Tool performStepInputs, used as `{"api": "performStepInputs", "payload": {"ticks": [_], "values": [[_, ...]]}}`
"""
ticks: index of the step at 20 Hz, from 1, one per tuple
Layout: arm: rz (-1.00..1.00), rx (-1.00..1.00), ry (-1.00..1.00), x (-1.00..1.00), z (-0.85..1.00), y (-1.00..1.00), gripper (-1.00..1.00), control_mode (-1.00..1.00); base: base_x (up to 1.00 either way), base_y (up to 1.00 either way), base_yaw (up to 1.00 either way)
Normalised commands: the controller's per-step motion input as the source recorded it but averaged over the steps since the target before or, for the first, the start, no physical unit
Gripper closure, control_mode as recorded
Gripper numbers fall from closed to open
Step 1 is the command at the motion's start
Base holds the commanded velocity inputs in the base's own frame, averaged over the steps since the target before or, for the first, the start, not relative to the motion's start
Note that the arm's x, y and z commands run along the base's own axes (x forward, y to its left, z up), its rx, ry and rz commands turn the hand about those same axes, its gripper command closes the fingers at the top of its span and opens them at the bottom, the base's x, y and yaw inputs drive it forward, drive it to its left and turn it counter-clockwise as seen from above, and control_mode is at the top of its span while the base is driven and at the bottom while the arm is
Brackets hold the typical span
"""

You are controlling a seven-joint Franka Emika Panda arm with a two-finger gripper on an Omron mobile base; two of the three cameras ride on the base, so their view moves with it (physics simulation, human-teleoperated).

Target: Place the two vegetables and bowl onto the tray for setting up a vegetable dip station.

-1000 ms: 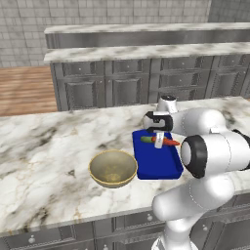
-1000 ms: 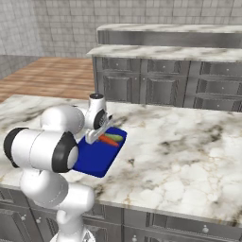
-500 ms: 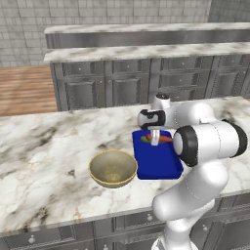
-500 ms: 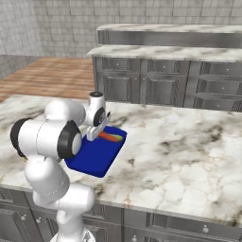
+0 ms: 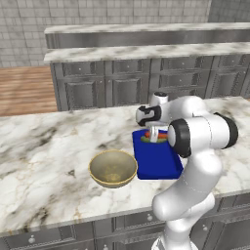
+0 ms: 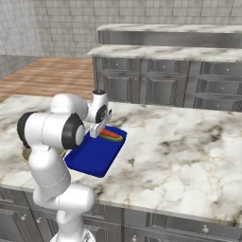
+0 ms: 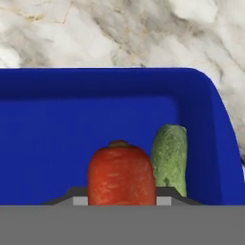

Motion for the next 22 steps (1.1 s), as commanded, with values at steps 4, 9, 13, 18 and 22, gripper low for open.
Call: {"api": "performStepInputs", "payload": {"ticks": [4, 9, 13, 18, 22], "values": [[0.0, 0.0, 0.0, 0.09, -0.08, 0.0, 1.0, -1.0, 0.0, 0.0, 0.0], [0.0, 0.0, 0.0, 0.2, -0.17, 0.01, 1.0, -1.0, 0.0, 0.0, 0.0], [0.0, 0.0, -0.01, 0.21, -0.24, 0.06, 1.0, -1.0, 0.0, 0.0, 0.0], [0.0, 0.0, 0.0, 0.09, -0.19, 0.0, 1.0, -1.0, 0.0, 0.0, 0.0], [0.0, 0.0, 0.0, 0.01, -0.08, 0.0, 1.0, -1.0, 0.0, 0.0, 0.0]]}}
